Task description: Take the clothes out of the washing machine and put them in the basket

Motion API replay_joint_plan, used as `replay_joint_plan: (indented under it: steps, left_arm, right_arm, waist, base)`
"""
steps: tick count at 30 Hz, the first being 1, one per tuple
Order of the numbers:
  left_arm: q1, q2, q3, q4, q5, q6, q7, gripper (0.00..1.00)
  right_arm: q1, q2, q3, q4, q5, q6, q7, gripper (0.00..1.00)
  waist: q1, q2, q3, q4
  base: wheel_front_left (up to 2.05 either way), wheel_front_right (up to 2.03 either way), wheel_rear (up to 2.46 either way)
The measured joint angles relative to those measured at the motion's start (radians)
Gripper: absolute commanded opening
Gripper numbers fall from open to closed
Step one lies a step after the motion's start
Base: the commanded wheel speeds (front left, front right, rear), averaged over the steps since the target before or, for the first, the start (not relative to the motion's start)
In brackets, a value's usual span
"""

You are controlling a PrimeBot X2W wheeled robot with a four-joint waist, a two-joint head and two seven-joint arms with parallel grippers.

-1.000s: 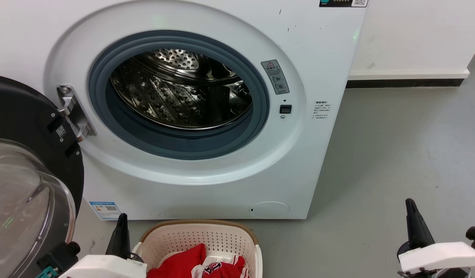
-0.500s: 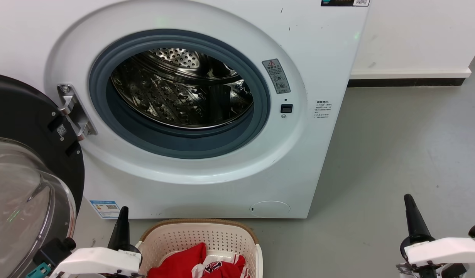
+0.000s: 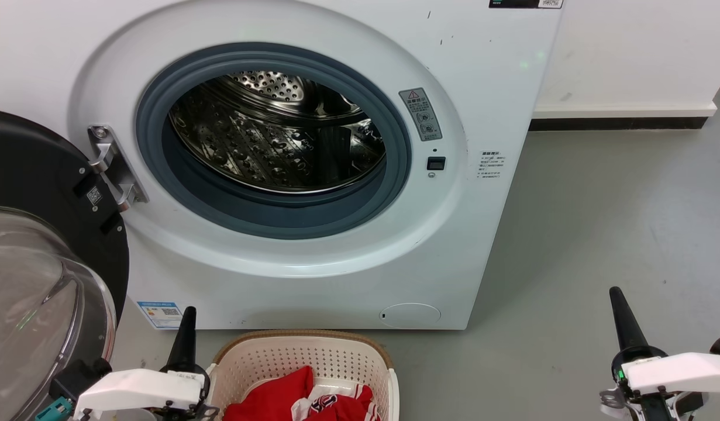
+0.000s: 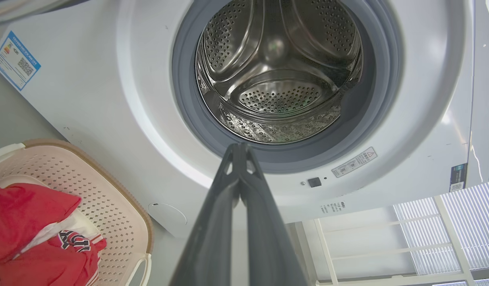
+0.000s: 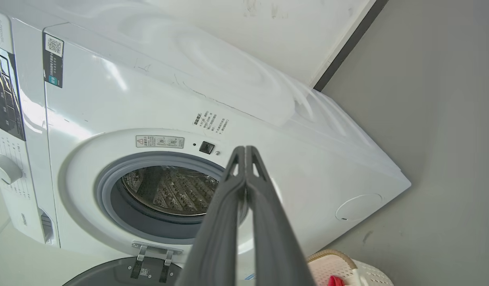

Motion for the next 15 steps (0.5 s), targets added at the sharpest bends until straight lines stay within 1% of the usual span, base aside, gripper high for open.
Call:
replay_joint_plan:
  steps: [15]
  left_arm:
    - [-0.024, 0.0, 0.011, 0.008, -0.153, -0.013, 0.035, 0.0]
  right_arm:
    - [-0.019, 0.0, 0.0, 0.002, 0.156, 0.0, 0.036, 0.0]
  waist:
    - [-0.0001, 0.0, 0.004, 0.003]
  base:
    - [0.0, 0.0, 0.0]
